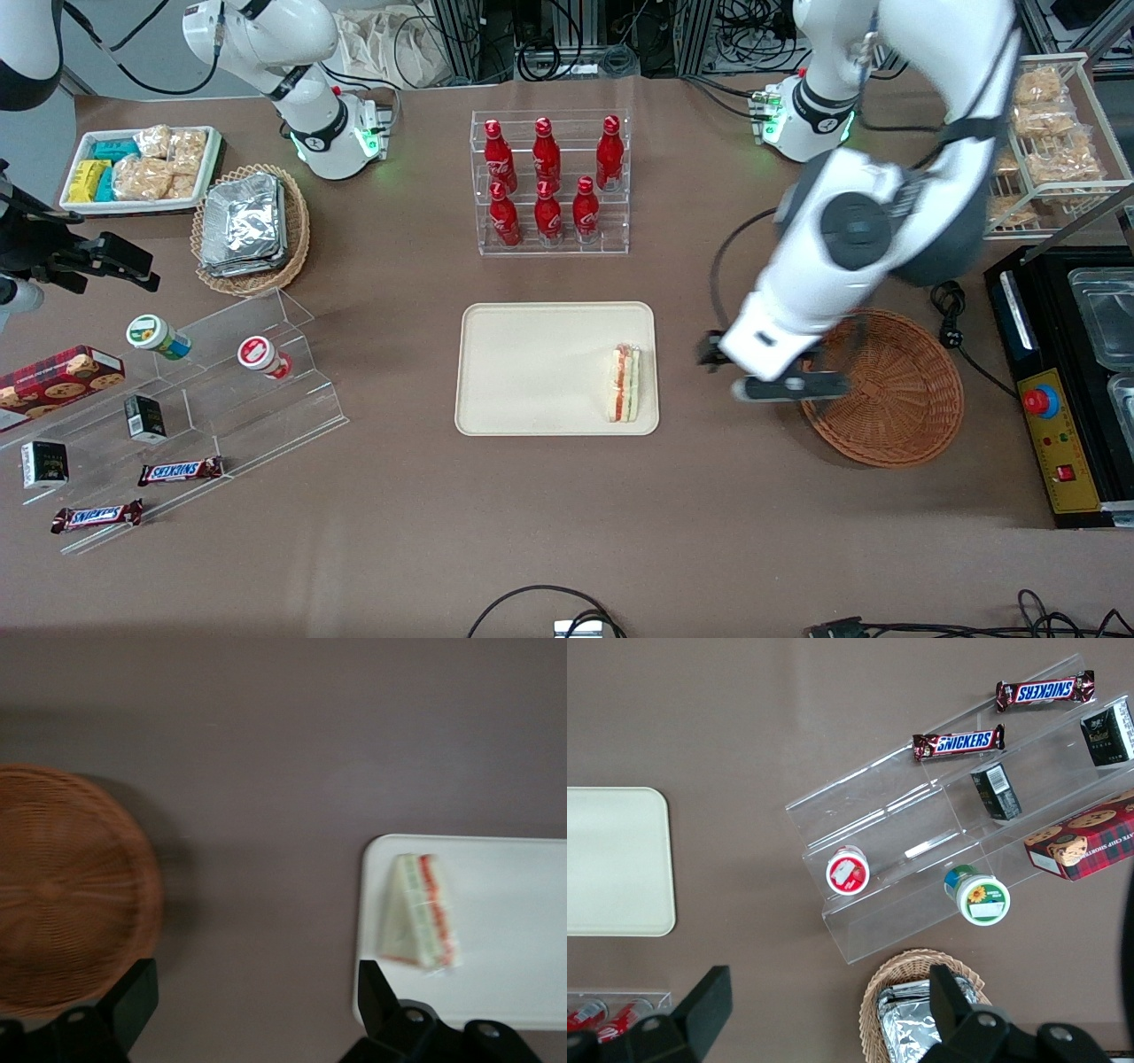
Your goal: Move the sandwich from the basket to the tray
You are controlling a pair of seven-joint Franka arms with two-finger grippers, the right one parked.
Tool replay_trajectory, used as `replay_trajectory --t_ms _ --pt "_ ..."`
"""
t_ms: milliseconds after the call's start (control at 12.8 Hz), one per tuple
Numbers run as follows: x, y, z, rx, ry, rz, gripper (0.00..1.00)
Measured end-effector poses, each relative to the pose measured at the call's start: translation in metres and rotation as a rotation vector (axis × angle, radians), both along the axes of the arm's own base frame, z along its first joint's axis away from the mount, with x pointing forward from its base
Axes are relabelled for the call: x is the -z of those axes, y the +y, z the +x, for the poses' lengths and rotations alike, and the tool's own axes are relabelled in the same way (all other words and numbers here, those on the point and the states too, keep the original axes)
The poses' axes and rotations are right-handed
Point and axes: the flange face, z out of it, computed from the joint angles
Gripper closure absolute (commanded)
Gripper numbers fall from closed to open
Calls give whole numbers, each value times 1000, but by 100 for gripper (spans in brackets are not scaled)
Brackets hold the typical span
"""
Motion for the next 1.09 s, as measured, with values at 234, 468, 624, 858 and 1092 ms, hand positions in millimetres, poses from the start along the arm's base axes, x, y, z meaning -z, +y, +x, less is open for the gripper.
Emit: replay_trajectory --t_ms 234,468,624,858,1092 --pt "-47 91 -12 21 21 37 0" --pt "-73 143 -33 40 10 55 0" --pt "-85 160 -48 42 33 66 0" --pt "-97 161 -62 43 51 70 0" --pt "-97 160 -63 44 53 68 0"
